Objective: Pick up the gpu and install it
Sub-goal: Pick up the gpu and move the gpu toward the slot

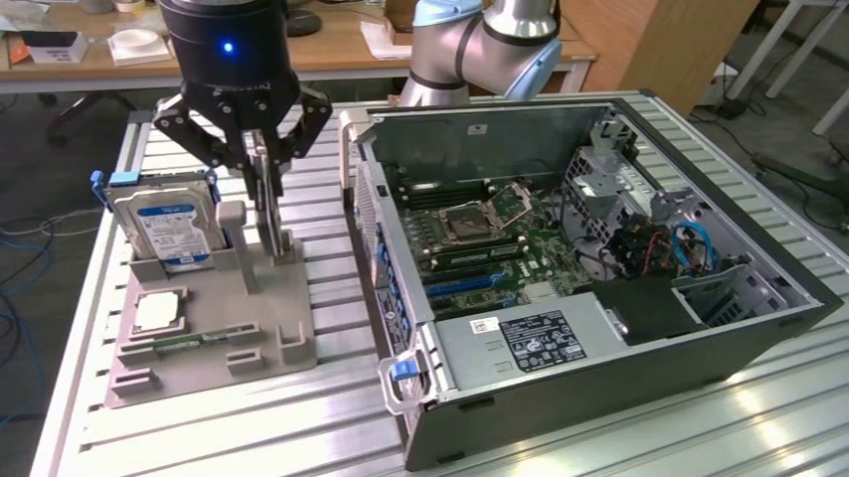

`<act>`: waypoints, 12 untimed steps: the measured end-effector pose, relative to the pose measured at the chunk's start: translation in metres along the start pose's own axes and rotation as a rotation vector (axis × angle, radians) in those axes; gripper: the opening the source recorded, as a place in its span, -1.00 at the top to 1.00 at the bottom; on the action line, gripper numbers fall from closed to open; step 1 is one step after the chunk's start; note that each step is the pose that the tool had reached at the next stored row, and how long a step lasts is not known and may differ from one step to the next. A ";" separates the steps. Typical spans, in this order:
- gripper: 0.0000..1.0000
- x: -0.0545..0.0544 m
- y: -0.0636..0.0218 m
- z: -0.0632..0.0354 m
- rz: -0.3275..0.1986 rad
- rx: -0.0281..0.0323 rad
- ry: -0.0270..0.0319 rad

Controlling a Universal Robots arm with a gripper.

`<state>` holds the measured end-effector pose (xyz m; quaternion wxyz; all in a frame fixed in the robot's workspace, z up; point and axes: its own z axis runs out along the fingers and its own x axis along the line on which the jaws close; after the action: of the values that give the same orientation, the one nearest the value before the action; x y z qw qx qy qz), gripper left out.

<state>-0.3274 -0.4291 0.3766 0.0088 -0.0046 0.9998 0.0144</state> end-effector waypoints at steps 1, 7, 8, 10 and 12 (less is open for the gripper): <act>0.47 0.000 0.0000 -0.0008 0.000 -0.0001 0.0000; 0.47 0.000 0.0002 -0.0052 0.000 -0.0001 0.0001; 0.47 0.000 0.0002 -0.0059 0.000 -0.0001 0.0002; 0.47 0.000 0.0002 -0.0071 0.000 -0.0001 0.0001; 0.47 0.000 0.0003 -0.0086 0.000 -0.0001 0.0000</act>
<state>-0.3274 -0.4291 0.3852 0.0088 -0.0046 0.9998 0.0144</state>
